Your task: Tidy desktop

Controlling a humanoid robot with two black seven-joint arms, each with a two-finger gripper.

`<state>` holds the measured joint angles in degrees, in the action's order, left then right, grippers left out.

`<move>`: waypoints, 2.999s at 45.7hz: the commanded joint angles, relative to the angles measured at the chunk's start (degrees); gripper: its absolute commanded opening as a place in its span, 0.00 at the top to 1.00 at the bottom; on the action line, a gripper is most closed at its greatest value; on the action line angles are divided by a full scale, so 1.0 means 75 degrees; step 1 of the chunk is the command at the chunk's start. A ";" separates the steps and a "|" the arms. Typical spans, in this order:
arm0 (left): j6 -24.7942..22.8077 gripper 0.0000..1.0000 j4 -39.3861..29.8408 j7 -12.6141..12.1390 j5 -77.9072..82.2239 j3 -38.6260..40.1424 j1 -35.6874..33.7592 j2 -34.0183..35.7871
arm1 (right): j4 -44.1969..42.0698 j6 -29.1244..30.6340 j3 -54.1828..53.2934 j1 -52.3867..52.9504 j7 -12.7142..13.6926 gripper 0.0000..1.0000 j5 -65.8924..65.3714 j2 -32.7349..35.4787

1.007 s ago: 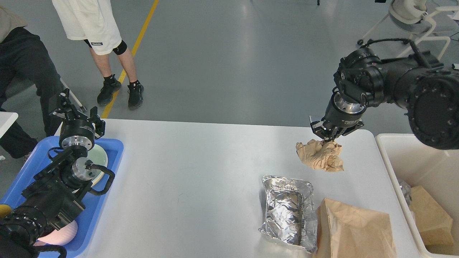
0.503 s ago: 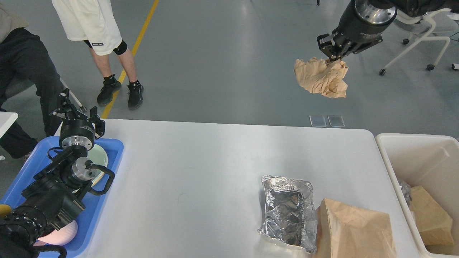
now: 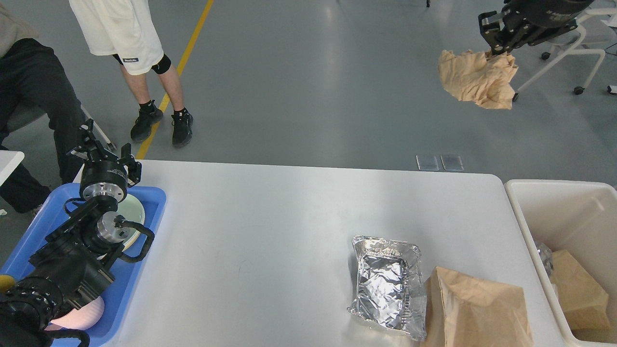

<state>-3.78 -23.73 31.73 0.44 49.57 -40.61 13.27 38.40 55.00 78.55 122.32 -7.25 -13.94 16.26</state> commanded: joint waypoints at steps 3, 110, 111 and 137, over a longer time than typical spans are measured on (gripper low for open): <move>0.0000 0.04 -0.0001 0.0000 0.0000 0.0000 0.0000 0.0000 | -0.0139 -0.0001 0.0530 -0.0114 0.0005 1.00 -0.0064 0.0679; 0.0000 0.04 -0.0001 0.0000 0.0000 0.0000 0.0000 0.0000 | -0.1475 -0.5072 -0.2024 -0.7135 -0.0006 0.00 -0.0110 0.3481; 0.0000 0.04 -0.0001 0.0000 0.0000 0.0000 0.0000 0.0000 | -0.1464 -0.5037 -0.1978 -0.7029 -0.0006 0.00 -0.0134 0.3504; 0.0000 0.04 -0.0001 0.0000 0.0000 0.0000 0.0000 0.0000 | -0.1218 -0.3644 -0.0232 -0.3889 -0.0030 0.00 -0.0134 0.3060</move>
<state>-3.78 -23.72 31.73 0.44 49.57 -40.61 13.27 28.78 22.55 74.60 88.17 -7.30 -14.96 40.79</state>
